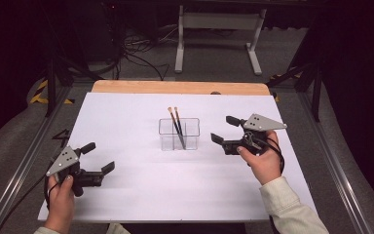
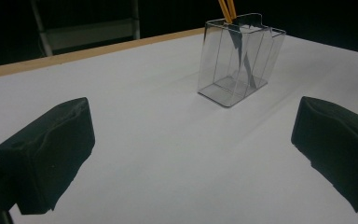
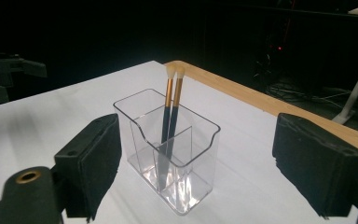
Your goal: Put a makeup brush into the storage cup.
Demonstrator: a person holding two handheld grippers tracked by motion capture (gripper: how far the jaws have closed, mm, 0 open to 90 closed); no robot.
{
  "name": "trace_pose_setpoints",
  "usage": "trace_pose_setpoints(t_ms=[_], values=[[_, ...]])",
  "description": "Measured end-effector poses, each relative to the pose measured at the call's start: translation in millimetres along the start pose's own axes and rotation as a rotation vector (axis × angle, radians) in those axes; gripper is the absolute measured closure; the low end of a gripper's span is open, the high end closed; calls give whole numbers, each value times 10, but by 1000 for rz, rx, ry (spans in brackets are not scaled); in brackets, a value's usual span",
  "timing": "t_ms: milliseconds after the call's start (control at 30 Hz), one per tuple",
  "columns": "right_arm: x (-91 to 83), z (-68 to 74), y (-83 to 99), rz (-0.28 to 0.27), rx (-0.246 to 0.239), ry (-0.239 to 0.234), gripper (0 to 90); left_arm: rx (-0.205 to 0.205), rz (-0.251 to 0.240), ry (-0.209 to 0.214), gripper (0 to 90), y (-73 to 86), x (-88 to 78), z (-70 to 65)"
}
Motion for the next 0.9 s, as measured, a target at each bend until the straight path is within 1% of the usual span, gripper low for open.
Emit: trace_pose_setpoints(t_ms=[167, 233, 333, 433, 467, 567, 600, 633, 667, 767, 833, 900], values=[[-121, -26, 118, 10, 14, 19, 166, -1, -1, 4, 3, -5, -3, -5], [-164, -39, 159, 5, 20, 24, 167, 5, 0, 6, 3, -6, -3, -7], [-212, -49, 197, 2, 23, 32, 166, 0, -1, 5, 3, -9, -6, -9], [-288, -64, 259, -6, 27, 44, 166, -3, -3, 5, 3, -9, -4, -5], [-323, -74, 305, -8, 25, 53, 159, -2, -2, 5, 3, -8, -4, -7], [-352, -78, 391, -13, 24, 57, 158, -2, -2, 7, 3, -9, -7, -12], [-352, -78, 391, -13, 24, 57, 158, -1, -4, 10, 3, -12, -8, -15], [-370, -86, 478, -16, 32, 61, 158, -1, -5, 13, 3, -13, -9, -17], [-370, -86, 478, -16, 32, 61, 158, 0, -5, 13, 3, -13, -9, -17], [-383, -104, 560, -16, 45, 65, 158, -1, -3, 16, 3, -11, -10, -16], [-400, -123, 607, -12, 46, 76, 158, -1, -5, 17, 3, -15, -14, -18], [-414, -131, 638, -21, 54, 80, 158, -3, -9, 21, 3, -20, -17, -20]])
Point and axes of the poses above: each handheld gripper's, and its own axes: x roughly forward along the jaws, y roughly out of its underside, z roughly to its left, the point moved 9 cm from there along x, roughly forward along the jaws, and after that the axes turned 14 degrees about -y, right-handed, at the moved point
